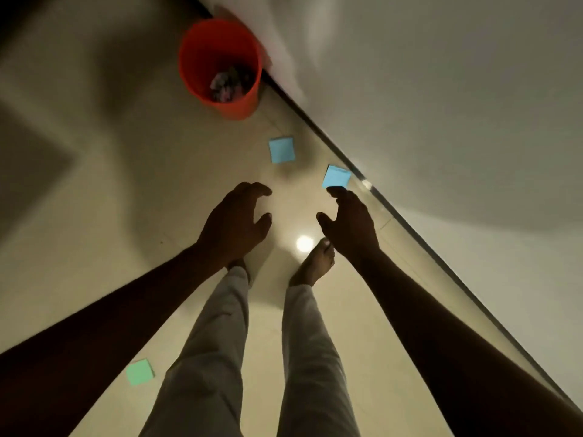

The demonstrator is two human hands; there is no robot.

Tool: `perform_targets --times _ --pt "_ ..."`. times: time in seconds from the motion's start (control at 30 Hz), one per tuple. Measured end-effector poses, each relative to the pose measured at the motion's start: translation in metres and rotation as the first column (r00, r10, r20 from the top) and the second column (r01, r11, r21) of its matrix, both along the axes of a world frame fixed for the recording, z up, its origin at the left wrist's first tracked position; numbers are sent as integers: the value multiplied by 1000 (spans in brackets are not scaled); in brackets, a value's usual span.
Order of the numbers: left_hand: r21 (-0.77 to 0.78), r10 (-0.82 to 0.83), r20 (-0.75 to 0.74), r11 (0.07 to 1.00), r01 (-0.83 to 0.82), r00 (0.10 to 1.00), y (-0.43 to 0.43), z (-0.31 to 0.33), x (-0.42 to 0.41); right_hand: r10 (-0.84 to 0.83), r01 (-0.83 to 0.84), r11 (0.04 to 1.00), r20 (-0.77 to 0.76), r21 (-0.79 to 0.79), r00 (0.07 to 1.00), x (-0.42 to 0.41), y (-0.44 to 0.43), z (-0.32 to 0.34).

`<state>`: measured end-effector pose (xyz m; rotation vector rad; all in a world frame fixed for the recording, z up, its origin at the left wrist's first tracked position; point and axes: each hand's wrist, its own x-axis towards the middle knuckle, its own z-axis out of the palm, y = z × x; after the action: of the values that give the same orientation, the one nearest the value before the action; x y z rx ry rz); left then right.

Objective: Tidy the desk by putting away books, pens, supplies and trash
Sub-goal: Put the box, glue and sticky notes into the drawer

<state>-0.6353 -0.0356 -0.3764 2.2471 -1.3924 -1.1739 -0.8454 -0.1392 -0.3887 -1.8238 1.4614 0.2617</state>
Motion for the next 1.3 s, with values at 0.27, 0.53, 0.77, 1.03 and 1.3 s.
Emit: perform_targets --times 0.27,0.53,0.77,1.03,1.3 --pt "68 -21 69 998 16 997 -23 -151 -23 189 -189 982 -124 19 974 -31 -55 -174" --pt "47 -63 112 997 58 992 -67 -284 -20 304 -297 953 -203 65 931 -42 -98 -320" --pt "-14 -83 191 996 88 978 -116 -384 5 323 -338 941 -240 -22 916 -46 -130 -406" --pt "38 -10 166 999 4 986 -161 -476 27 396 -454 880 -315 -137 862 -70 -136 -464" --pt "104 72 330 988 -112 941 -177 -481 15 443 -553 790 -378 -263 813 -77 -123 -460"
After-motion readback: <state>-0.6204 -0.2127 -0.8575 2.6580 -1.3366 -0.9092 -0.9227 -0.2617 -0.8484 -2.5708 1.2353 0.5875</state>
